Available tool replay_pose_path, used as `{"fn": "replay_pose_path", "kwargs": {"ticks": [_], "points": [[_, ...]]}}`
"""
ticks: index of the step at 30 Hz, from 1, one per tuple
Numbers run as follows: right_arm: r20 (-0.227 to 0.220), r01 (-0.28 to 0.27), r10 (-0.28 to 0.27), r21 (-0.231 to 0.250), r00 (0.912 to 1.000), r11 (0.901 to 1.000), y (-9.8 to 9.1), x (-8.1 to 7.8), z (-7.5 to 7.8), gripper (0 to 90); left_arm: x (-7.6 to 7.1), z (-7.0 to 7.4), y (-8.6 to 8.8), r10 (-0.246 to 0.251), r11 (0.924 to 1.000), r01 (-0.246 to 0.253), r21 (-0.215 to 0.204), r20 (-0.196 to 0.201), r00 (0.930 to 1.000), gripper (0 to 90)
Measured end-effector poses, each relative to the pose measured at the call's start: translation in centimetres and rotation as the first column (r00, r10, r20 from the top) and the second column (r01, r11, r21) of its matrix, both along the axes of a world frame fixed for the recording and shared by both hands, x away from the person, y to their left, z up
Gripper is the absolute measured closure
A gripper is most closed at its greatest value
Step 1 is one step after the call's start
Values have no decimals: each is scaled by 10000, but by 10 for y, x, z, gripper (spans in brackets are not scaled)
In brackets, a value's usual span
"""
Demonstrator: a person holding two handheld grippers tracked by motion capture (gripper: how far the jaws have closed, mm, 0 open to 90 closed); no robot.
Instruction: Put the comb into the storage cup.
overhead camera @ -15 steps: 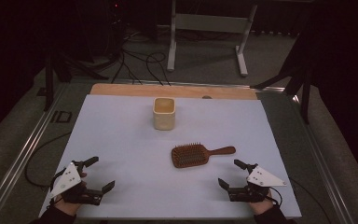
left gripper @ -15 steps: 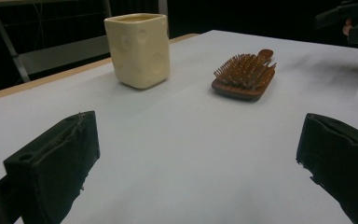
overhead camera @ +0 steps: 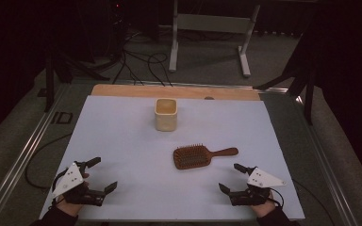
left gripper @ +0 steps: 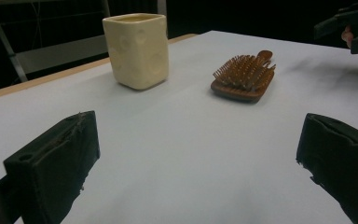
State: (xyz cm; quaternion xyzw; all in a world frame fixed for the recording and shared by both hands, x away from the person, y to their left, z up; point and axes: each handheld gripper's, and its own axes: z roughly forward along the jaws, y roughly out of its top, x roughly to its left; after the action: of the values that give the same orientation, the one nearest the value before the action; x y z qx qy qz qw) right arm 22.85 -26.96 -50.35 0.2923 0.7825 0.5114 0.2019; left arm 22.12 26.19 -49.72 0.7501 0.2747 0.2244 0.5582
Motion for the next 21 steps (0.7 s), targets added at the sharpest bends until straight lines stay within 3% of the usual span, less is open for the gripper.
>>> {"fn": "replay_pose_path", "kwargs": {"ticks": [15, 21], "points": [[-191, -409, 408, -46, 9990, 9992, 10, -7, 15, 91, -5, 2, 2, -90, 9999, 91, -76, 101, 9999, 1], [-69, -492, 491, -200, 9988, 9986, 12, -11, 25, 91, -3, 1, 0, -150, 9999, 150, 29, 87, 9998, 0]]}}
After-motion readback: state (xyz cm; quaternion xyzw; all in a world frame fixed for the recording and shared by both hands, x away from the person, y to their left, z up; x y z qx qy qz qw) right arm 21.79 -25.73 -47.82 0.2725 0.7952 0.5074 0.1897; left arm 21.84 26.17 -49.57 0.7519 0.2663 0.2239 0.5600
